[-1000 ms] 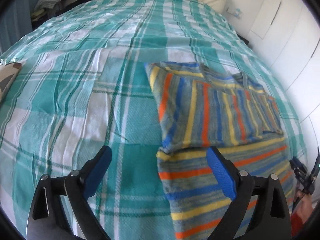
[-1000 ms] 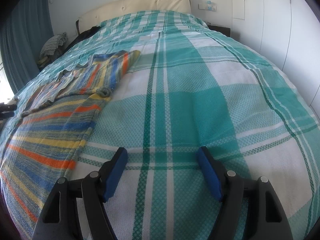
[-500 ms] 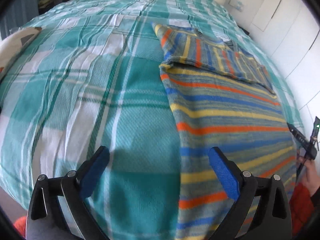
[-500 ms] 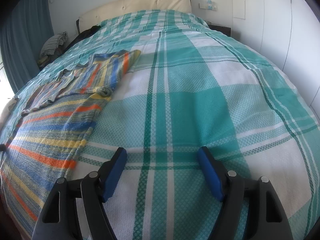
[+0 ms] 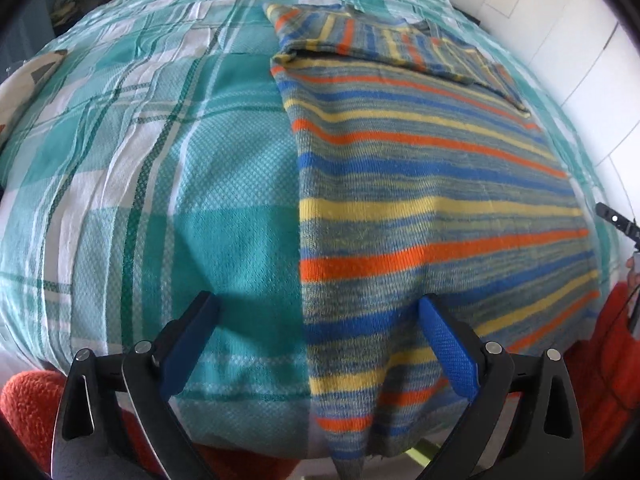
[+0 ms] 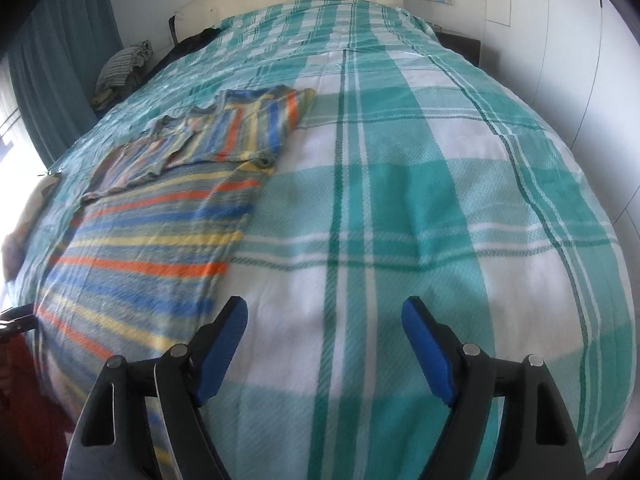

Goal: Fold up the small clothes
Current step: 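Move both tools to the sweater's hem hanging off the bed edge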

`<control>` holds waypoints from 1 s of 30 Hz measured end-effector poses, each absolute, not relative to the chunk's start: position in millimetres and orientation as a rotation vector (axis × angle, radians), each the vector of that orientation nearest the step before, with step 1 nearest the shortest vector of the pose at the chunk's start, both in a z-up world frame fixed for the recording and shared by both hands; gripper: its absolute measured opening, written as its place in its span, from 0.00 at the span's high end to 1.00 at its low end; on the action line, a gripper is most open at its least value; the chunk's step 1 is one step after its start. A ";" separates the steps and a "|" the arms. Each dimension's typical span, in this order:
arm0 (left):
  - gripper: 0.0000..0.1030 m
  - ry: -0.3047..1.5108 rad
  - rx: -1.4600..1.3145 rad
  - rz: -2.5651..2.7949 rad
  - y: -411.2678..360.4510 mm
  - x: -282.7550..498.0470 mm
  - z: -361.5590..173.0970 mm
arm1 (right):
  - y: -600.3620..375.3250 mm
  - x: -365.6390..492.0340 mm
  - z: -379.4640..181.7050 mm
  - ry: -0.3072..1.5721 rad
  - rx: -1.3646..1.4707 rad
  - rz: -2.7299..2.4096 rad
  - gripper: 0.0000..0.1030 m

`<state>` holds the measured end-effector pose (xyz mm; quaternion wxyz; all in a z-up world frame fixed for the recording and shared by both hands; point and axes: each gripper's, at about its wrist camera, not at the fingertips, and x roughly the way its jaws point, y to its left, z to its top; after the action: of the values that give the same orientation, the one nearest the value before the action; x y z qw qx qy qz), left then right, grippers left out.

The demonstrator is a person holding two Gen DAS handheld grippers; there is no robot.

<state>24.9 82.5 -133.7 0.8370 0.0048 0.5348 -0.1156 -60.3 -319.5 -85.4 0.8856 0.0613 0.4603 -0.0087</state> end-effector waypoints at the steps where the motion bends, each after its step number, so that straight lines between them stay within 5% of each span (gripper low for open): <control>1: 0.03 1.139 0.035 -0.247 78.4 23.9 -134.2 | -315.7 -69.0 -83.2 0.979 0.127 -0.002 0.23; 30: 0.02 1.256 0.096 -0.218 59.6 10.7 -149.4 | -284.7 -107.2 -85.9 1.122 0.199 0.093 0.23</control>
<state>10.7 59.6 -149.4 0.8027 0.0446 0.5860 -0.1015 -107.2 -284.7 -85.9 0.8411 0.0941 0.5308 0.0441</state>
